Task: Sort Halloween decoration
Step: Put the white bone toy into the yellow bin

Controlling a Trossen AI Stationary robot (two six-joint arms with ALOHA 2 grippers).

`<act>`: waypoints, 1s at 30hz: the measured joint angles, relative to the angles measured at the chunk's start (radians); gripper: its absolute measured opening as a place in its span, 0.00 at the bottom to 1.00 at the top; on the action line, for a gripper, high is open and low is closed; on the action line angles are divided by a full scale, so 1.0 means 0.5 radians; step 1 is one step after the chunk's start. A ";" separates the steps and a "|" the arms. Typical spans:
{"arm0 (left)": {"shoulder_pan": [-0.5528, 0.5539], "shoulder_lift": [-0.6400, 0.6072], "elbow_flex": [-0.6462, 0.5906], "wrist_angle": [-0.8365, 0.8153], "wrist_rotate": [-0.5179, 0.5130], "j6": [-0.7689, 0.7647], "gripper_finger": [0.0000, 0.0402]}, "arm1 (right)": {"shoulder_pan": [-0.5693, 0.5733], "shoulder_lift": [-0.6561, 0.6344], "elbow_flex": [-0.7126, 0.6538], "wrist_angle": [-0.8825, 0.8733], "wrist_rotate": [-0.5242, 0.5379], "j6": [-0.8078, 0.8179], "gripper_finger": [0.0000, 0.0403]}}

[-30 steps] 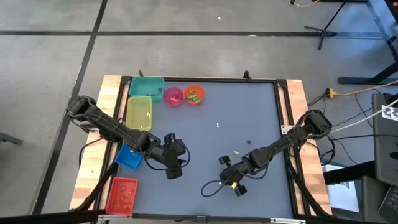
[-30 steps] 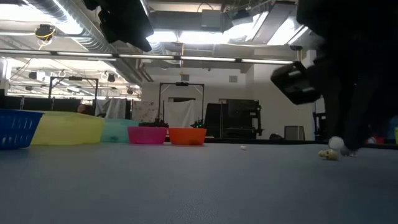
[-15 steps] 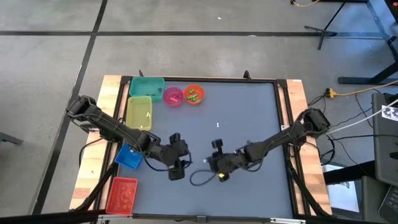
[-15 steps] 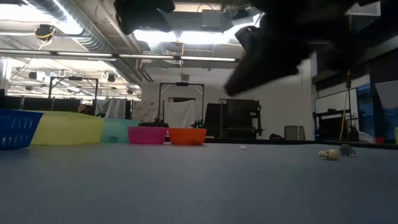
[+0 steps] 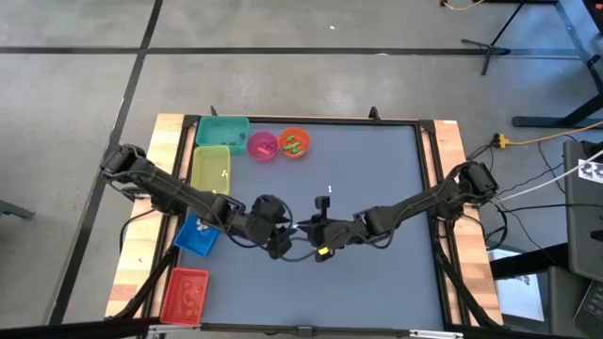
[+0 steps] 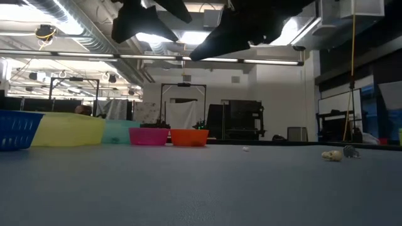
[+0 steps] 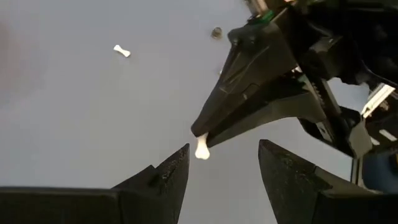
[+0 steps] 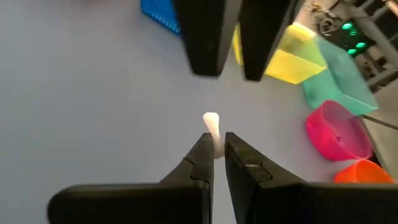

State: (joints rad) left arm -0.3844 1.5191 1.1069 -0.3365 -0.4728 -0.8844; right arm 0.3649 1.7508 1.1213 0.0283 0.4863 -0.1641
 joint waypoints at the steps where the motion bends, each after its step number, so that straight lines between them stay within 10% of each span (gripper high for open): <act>1: 0.010 0.000 0.000 -0.003 0.001 -0.021 0.44 | 0.000 0.000 0.000 0.008 0.026 0.001 0.06; 30: 0.110 0.000 0.000 -0.047 0.060 -0.270 0.44 | 0.002 -0.002 0.000 0.225 0.301 0.002 0.06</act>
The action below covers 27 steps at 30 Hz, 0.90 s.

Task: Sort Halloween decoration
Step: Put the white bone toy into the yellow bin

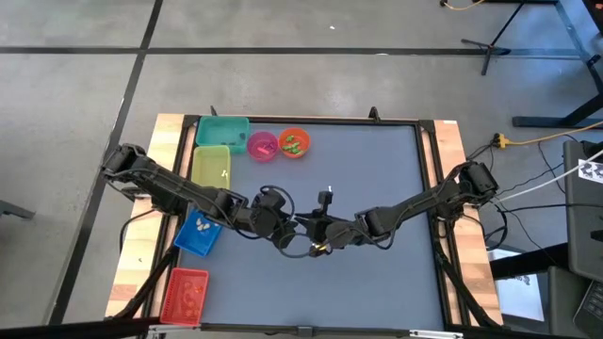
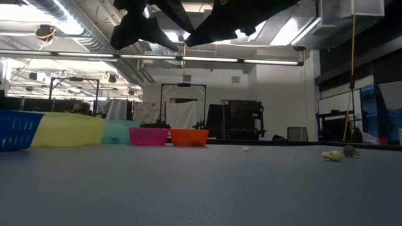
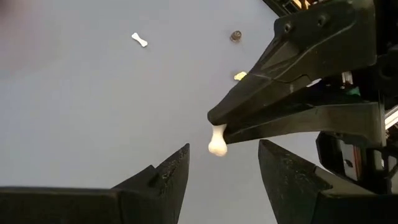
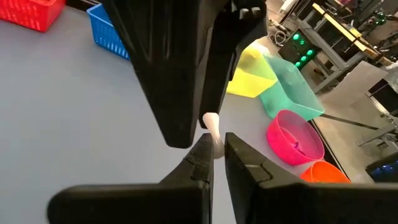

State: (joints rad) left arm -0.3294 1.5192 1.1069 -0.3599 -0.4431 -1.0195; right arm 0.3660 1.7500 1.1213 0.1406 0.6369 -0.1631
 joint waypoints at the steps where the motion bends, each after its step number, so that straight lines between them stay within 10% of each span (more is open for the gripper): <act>1: 0.000 0.000 0.000 0.001 0.000 0.000 0.44 | 0.000 0.000 0.000 -0.003 0.000 0.000 0.06; 27: -0.001 0.000 0.000 0.027 0.091 0.001 0.36 | 0.041 -0.001 -0.001 -0.018 -0.050 -0.001 0.06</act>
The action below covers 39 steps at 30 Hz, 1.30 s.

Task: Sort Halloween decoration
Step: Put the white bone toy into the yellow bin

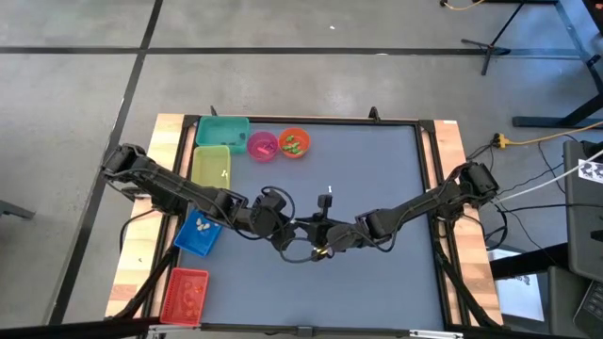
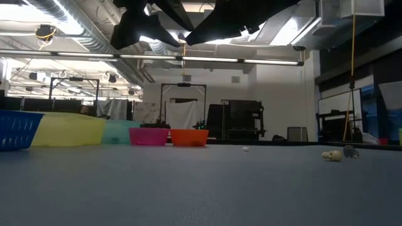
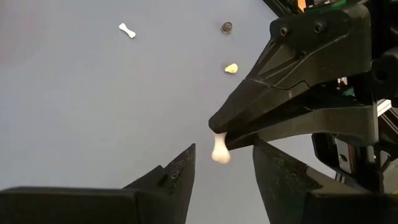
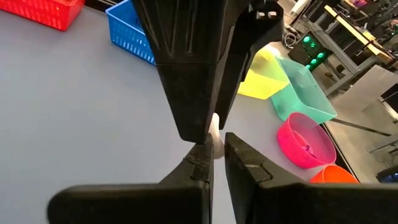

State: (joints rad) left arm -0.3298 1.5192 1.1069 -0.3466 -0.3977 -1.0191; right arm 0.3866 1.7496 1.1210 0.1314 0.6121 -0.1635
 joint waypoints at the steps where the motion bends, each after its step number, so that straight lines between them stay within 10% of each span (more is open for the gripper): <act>1: 0.000 0.000 0.000 0.000 0.000 0.000 0.35 | 0.000 0.000 0.000 0.000 0.000 0.001 0.06; 39: 0.000 0.000 0.000 -0.002 0.000 0.021 0.04 | 0.000 0.000 -0.002 -0.002 -0.003 0.001 0.06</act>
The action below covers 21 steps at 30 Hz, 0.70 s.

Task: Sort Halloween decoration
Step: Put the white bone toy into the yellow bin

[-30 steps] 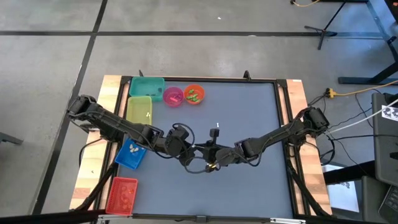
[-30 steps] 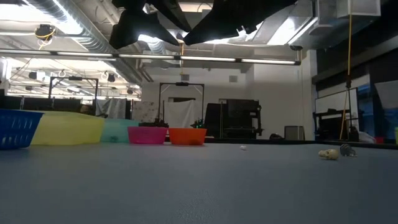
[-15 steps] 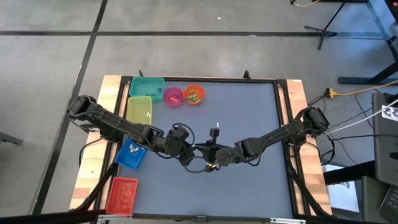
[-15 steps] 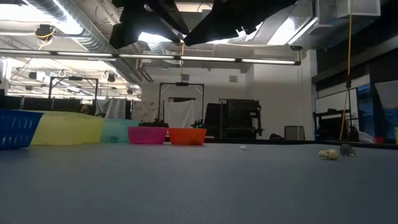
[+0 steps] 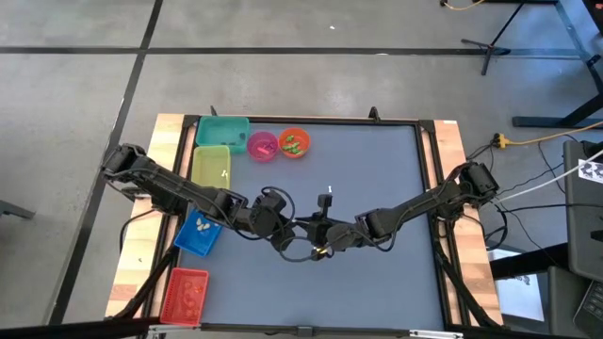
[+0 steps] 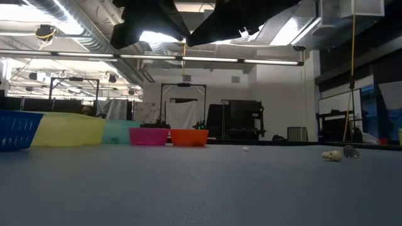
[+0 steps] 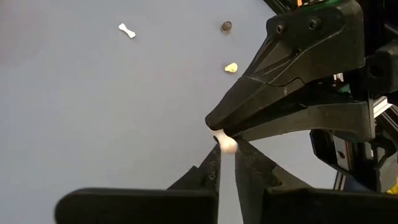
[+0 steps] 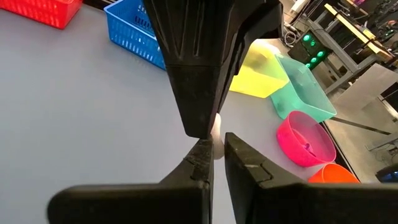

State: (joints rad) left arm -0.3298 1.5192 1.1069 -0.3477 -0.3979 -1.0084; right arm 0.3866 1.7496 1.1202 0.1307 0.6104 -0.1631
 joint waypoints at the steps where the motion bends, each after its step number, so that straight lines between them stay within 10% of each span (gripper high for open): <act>1: 0.000 -0.001 0.000 0.000 0.000 0.000 0.03 | 0.000 0.000 0.000 0.000 0.000 0.000 0.06; 21: 0.000 0.000 0.000 0.002 0.000 0.260 0.02 | -0.002 0.000 0.000 0.003 -0.011 0.001 0.06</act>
State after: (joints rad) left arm -0.3298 1.5191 1.1069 -0.3466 -0.3981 -0.8785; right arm 0.3859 1.7496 1.1202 0.1322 0.6050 -0.1627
